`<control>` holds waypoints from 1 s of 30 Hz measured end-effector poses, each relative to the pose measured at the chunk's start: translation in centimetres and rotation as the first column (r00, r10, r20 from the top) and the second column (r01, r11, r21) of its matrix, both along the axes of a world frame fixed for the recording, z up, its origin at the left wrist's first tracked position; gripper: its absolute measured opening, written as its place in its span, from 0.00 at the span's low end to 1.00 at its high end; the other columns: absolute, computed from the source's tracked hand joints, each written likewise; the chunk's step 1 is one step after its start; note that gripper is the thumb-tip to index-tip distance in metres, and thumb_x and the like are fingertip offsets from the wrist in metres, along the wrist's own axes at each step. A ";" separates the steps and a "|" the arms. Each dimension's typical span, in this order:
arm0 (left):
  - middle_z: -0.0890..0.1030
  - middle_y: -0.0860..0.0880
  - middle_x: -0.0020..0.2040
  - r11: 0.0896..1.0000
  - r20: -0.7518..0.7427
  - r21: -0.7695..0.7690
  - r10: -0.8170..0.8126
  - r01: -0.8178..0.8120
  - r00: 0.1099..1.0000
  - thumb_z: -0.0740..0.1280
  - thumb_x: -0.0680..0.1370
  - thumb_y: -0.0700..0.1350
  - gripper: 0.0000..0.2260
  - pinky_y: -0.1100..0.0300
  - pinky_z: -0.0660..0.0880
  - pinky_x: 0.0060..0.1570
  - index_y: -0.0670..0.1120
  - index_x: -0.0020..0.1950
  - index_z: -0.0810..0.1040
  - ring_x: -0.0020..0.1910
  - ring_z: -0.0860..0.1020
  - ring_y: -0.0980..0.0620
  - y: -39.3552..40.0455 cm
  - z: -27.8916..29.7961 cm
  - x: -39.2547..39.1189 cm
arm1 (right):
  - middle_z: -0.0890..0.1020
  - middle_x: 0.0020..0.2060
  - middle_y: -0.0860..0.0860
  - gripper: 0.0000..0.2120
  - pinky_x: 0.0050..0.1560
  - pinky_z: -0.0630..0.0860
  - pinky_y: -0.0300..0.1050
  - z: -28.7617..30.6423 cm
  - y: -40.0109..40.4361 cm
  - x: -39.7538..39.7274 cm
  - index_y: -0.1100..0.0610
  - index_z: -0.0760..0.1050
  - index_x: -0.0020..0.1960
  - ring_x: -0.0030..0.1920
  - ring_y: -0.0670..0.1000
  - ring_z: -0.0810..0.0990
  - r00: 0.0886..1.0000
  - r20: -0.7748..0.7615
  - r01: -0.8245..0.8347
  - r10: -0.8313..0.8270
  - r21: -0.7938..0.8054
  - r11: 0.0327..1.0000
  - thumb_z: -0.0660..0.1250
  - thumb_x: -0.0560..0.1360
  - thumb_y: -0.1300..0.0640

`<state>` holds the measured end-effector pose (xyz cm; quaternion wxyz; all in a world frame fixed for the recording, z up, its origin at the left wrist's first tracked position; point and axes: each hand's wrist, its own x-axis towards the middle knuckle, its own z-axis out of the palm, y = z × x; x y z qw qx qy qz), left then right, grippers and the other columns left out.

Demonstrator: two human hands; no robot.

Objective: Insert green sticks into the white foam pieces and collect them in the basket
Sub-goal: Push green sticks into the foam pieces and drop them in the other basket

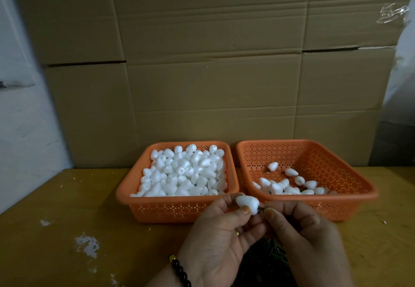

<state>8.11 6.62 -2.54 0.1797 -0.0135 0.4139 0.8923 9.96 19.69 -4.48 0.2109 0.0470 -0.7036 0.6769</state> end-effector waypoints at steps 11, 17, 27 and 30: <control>0.83 0.39 0.45 0.999 -0.024 0.026 0.037 -0.037 0.999 0.65 0.74 0.31 0.15 0.57 0.80 0.35 0.39 0.59 0.77 0.39 0.82 0.48 -0.6 0.1 -0.3 | 0.86 0.40 0.49 0.21 0.45 0.80 0.36 0.0 -0.1 0.0 0.50 0.77 0.54 0.44 0.45 0.84 0.999 0.036 -0.029 0.029 -0.009 1.000 0.69 0.69 0.71; 0.84 0.40 0.45 0.996 -0.057 -0.005 0.093 -0.093 0.994 0.66 0.74 0.32 0.13 0.57 0.80 0.37 0.38 0.58 0.77 0.40 0.82 0.48 -0.8 0.0 -0.5 | 0.86 0.41 0.49 0.23 0.50 0.80 0.42 -0.2 -0.3 0.0 0.50 0.77 0.54 0.45 0.46 0.84 0.999 0.038 -0.030 0.030 -0.009 1.000 0.71 0.67 0.72; 0.84 0.46 0.46 0.974 -0.251 -0.090 0.178 -0.206 0.952 0.67 0.74 0.34 0.11 0.58 0.79 0.44 0.48 0.47 0.83 0.44 0.83 0.52 -0.8 0.2 -0.1 | 0.85 0.41 0.50 0.21 0.54 0.78 0.52 -1.1 -0.5 -0.2 0.50 0.78 0.52 0.45 0.47 0.84 0.999 0.049 0.013 -0.017 0.088 0.996 0.72 0.67 0.72; 0.84 0.49 0.49 0.966 -0.310 -0.133 0.170 -0.220 0.935 0.66 0.74 0.36 0.12 0.58 0.78 0.49 0.52 0.46 0.84 0.49 0.82 0.53 -0.7 0.3 0.1 | 0.84 0.40 0.48 0.22 0.48 0.79 0.46 -1.2 -0.4 -0.2 0.48 0.78 0.51 0.41 0.46 0.83 0.998 0.047 0.026 -0.032 0.129 0.991 0.73 0.67 0.72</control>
